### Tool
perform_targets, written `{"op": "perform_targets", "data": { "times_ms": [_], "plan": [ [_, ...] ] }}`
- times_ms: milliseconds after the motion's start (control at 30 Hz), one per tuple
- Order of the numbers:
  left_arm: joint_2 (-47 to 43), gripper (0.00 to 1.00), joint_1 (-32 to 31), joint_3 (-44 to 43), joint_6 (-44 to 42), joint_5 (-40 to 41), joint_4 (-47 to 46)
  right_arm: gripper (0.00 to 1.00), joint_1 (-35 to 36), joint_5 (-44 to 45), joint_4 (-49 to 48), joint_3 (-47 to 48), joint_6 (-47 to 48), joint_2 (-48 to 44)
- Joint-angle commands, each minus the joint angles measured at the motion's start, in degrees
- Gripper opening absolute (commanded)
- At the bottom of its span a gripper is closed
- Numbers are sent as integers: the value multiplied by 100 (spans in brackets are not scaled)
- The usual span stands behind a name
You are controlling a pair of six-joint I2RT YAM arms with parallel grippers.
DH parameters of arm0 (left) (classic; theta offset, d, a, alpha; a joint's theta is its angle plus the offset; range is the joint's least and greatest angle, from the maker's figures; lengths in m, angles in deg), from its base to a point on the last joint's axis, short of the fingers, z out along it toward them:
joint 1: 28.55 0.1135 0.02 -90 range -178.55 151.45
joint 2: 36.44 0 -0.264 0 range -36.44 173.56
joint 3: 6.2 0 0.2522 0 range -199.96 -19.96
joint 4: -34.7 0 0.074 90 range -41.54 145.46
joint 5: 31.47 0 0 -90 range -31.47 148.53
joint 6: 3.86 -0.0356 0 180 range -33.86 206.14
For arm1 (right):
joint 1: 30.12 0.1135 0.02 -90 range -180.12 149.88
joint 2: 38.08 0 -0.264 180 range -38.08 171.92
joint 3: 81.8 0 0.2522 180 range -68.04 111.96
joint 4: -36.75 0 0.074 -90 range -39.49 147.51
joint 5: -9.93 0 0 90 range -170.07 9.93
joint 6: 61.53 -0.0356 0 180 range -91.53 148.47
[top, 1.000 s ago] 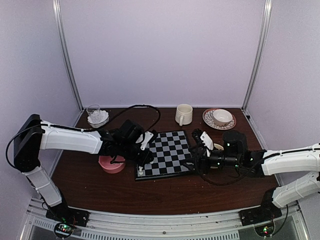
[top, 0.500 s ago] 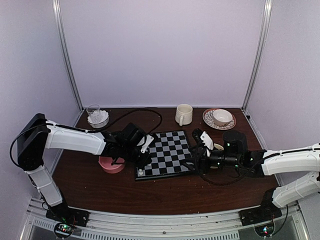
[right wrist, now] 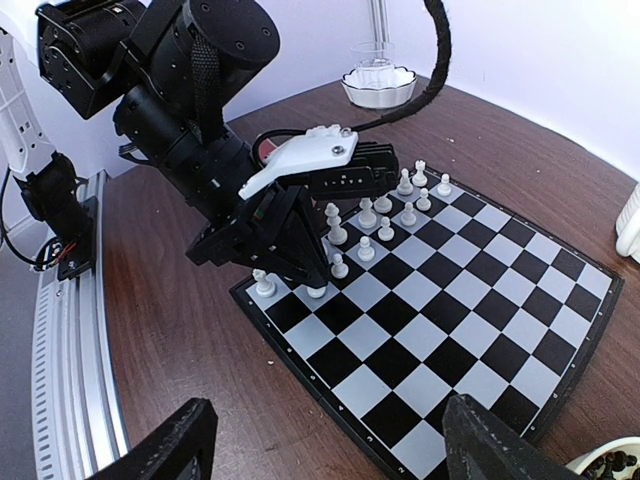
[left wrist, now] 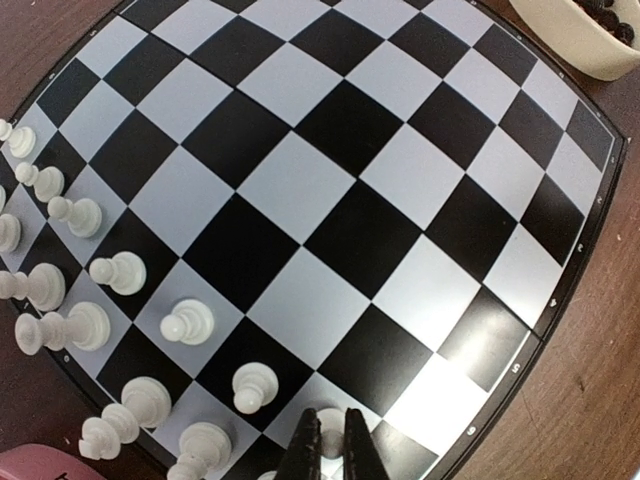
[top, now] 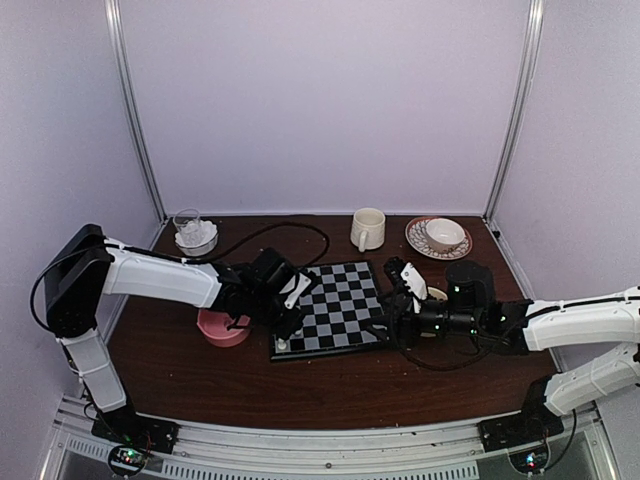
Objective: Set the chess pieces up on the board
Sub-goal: Place the pawn at g2.
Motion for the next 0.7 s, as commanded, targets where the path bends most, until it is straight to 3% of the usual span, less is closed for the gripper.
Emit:
{"op": "perform_targets", "data": {
  "times_ms": [0,100,433,667],
  "plan": [
    [103,0,-29,-191,-100,109,66,81,-20,51,-99,13,-45,3],
    [121,1,-32,-209,-93,109,62,81,-20,19,-89,27,-46,24],
    [88,19,-35,-247,-67,154,181,81,-20,-5,-59,49,-49,46],
    [-71,21,-34,-221,-22,24,183,81,-20,-28,-29,80,-42,83]
  ]
}}
